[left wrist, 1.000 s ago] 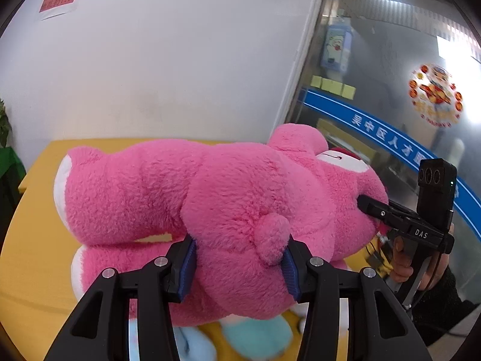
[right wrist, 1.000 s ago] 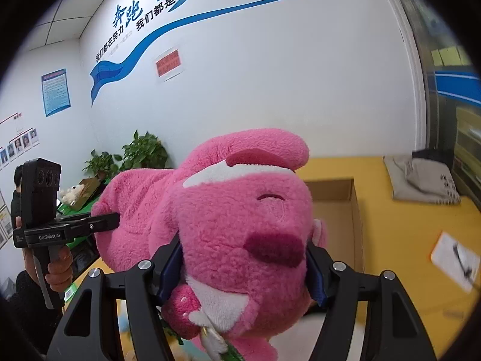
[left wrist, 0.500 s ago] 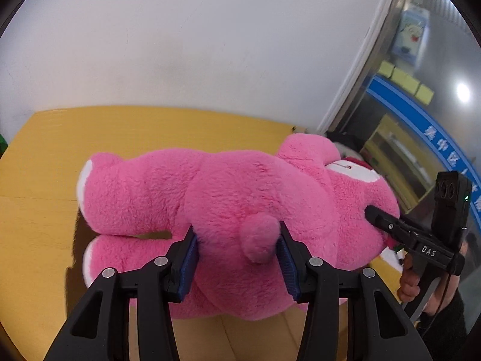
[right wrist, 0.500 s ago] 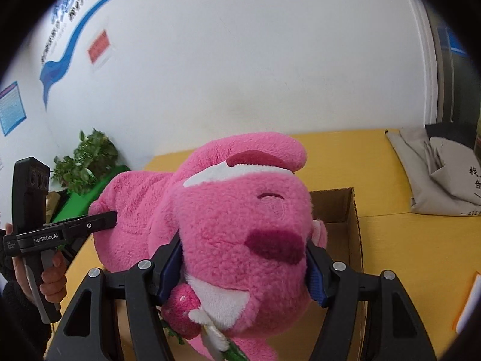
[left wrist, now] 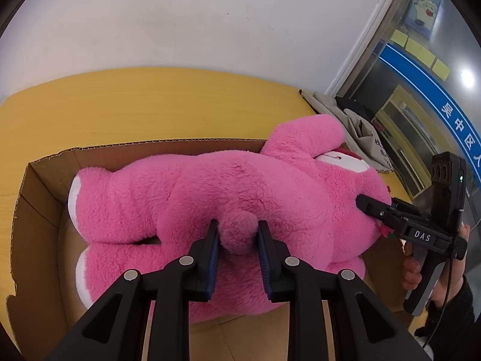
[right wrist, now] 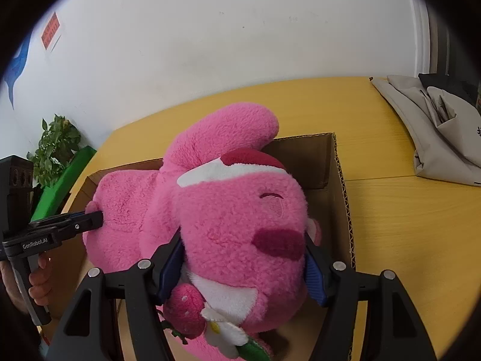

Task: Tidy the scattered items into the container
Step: 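Lift the pink bear with both grippers, lower it into the cardboard tray, open, then withdraw both open grippers from the tray toward the remaining plush toys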

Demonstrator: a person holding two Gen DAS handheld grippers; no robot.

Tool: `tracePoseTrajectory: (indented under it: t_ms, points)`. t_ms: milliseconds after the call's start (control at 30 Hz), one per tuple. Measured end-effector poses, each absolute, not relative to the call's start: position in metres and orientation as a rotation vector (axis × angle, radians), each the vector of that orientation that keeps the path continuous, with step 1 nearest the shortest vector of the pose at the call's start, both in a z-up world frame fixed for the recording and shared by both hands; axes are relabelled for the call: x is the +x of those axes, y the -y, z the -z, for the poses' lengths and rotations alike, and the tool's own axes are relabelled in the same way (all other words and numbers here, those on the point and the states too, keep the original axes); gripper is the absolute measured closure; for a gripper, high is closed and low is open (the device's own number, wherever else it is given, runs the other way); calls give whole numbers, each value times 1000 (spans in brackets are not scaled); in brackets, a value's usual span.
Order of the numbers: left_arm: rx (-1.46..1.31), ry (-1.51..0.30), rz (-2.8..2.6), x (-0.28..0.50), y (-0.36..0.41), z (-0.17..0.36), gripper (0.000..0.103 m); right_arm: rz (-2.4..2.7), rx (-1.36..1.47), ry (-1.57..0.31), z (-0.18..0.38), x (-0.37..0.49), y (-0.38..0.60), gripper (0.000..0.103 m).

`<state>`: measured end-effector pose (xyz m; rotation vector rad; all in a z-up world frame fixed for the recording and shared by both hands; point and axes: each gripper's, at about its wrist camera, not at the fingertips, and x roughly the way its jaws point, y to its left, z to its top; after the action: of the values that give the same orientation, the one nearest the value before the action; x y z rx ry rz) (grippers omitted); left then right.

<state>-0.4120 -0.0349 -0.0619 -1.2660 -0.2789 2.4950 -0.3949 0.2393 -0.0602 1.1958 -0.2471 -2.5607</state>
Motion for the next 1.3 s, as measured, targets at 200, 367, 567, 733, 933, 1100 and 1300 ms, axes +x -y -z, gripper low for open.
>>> tracePoseTrajectory:
  t_ms: [200,367,567,733,933,1100,1300]
  points:
    - [-1337,157,-2519,-420,18,67,77,2601,1308,186,64,-397,-233,36]
    - [-1339,108,-2561,-413,15,60,75,2638,1348,190,61,-399,-231,26]
    - [-1218,92,-2679,-348,39,2,46,2696,1168,174,5,-348,-237,21]
    - [-1094,128,-2781,-253,63,-64,34,2698,1094,180,-37,-292,-240,19]
    - [-977,-15,-2980,-123,72,-101,16,2750,910,67,-81,-190,-218,19]
    - [-916,16,-3005,-45,66,-85,10,2792,784,27,-92,-96,-192,13]
    - [-899,-70,-2969,4,33,-66,10,2838,838,-24,-75,-34,-174,11]
